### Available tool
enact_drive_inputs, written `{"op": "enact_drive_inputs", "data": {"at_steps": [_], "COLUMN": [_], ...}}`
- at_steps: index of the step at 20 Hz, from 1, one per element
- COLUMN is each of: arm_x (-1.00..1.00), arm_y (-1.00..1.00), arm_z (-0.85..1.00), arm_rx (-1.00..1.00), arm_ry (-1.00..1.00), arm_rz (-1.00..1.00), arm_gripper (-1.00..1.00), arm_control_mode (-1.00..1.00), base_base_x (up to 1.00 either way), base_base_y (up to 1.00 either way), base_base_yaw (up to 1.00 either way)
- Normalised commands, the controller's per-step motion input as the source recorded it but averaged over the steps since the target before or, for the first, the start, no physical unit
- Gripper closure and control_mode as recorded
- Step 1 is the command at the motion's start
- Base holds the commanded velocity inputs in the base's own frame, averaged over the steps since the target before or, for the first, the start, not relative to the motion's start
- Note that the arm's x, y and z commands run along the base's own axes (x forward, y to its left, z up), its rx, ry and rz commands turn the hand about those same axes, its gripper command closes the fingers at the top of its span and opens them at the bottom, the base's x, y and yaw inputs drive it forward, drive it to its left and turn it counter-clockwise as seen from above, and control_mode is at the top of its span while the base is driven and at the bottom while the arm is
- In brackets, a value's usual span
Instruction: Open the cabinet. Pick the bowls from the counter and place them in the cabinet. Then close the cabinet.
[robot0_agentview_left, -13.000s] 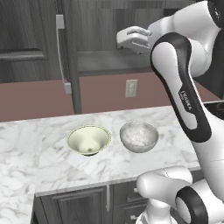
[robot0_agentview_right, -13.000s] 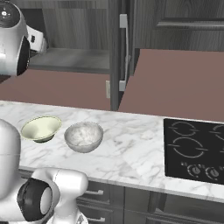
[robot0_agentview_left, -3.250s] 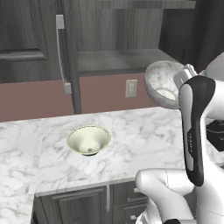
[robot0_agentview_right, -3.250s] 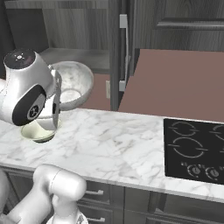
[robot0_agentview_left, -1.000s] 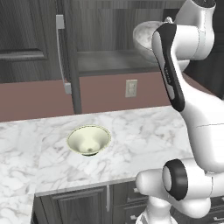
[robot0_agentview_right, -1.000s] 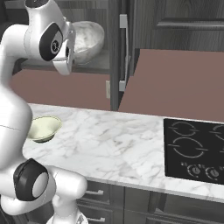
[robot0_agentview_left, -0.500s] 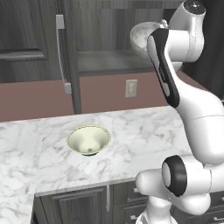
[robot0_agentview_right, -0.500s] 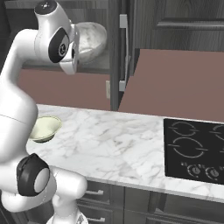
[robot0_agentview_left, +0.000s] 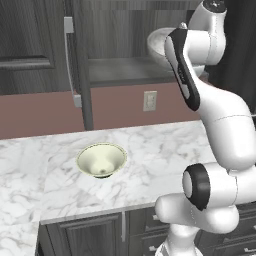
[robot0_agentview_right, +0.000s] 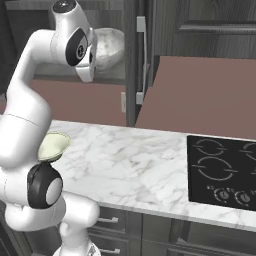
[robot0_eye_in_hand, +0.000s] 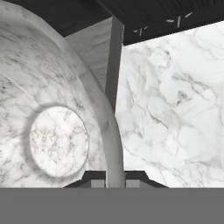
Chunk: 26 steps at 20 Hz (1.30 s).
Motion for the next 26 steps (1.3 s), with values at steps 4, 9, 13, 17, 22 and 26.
{"op": "enact_drive_inputs", "data": {"at_steps": [4, 9, 13, 17, 22, 26], "arm_x": [0.20, 0.21, 0.34, 0.28, 0.35, 0.29], "arm_y": [-0.03, -0.03, -0.03, -0.08, -0.07, -0.04], "arm_z": [-0.10, -0.28, -0.30, -0.26, -0.27, -0.28], "arm_rx": [0.00, 0.00, 0.00, 0.00, 0.00, 0.00], "arm_ry": [-0.06, -0.07, -0.09, -0.02, -0.02, -0.01], "arm_rz": [0.00, 0.00, 0.01, 0.01, 0.01, 0.01], "arm_gripper": [1.00, 1.00, 1.00, 1.00, 1.00, -1.00], "arm_control_mode": [-1.00, -1.00, -1.00, -1.00, -1.00, -1.00], "base_base_x": [0.00, 0.00, 0.00, 0.00, 0.00, 0.00], "base_base_y": [0.00, 0.00, 0.00, 0.00, 0.00, 0.00], "base_base_yaw": [0.00, 0.00, 0.00, 0.00, 0.00, 0.00]}}
